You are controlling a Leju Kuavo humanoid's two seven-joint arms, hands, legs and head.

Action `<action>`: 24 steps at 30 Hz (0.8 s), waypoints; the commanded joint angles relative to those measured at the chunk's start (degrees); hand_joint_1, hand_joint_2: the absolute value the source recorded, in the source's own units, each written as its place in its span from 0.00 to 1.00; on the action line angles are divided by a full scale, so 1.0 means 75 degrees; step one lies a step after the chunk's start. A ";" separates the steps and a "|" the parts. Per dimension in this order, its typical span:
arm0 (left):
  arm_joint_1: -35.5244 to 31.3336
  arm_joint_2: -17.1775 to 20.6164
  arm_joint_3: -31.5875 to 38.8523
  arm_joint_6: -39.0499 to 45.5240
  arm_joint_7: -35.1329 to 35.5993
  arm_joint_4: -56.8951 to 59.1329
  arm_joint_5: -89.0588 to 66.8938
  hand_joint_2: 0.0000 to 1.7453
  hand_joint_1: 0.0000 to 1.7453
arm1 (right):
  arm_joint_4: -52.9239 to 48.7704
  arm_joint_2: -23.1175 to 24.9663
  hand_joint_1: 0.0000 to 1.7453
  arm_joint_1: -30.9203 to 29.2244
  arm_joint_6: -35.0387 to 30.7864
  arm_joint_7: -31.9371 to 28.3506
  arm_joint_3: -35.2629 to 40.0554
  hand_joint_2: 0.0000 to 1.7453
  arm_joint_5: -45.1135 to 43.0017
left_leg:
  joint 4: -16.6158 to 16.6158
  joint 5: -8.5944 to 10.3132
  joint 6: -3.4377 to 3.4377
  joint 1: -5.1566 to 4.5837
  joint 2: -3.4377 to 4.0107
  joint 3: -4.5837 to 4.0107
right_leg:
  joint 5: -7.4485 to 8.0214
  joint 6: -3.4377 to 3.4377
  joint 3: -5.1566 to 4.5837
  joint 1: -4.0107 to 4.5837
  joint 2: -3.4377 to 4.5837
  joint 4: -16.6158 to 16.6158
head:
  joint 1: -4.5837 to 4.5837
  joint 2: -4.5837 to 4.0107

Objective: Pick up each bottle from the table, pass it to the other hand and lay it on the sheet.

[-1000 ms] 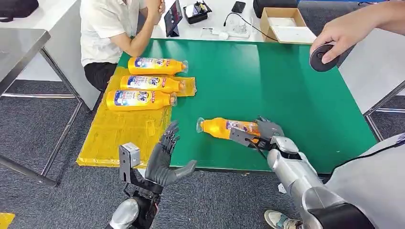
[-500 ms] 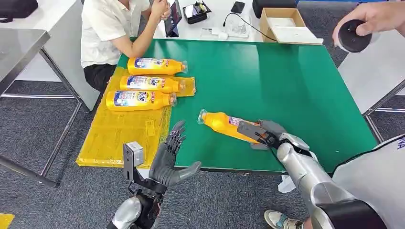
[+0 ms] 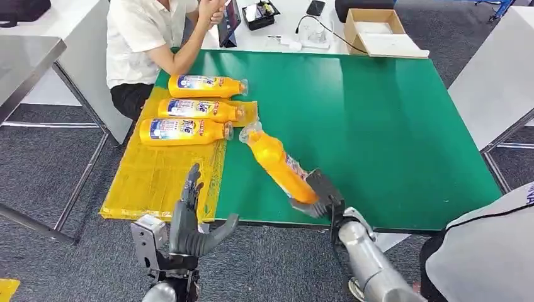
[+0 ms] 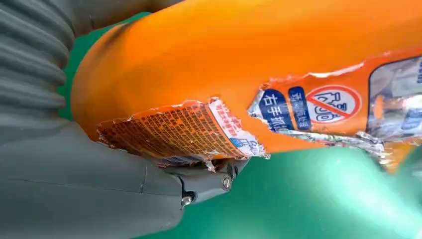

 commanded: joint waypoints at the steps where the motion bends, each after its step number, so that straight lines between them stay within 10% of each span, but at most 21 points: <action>1: 0.0360 0.0379 0.0039 -0.0193 -0.0054 -0.0049 0.0457 1.00 0.00 | -0.4219 -0.0303 1.00 0.2549 -0.0310 -0.0063 0.1084 1.00 -0.0903 | -0.0008 -0.0007 -0.0005 0.0001 -0.0024 0.0002 | -0.0014 -0.0010 0.0010 0.0002 -0.0029 -0.0008 | 0.0009 0.0000; 24: -0.0300 0.0417 -0.0366 -0.2051 -0.0178 0.0778 0.1384 1.00 0.00 | -0.2447 -0.0235 1.00 0.1519 0.0199 -0.0275 0.2533 1.00 -0.1037 | -0.0011 -0.0001 -0.0005 -0.0004 0.0008 -0.0022 | 0.0004 -0.0008 -0.0018 -0.0004 -0.0001 -0.0013 | 0.0006 0.0000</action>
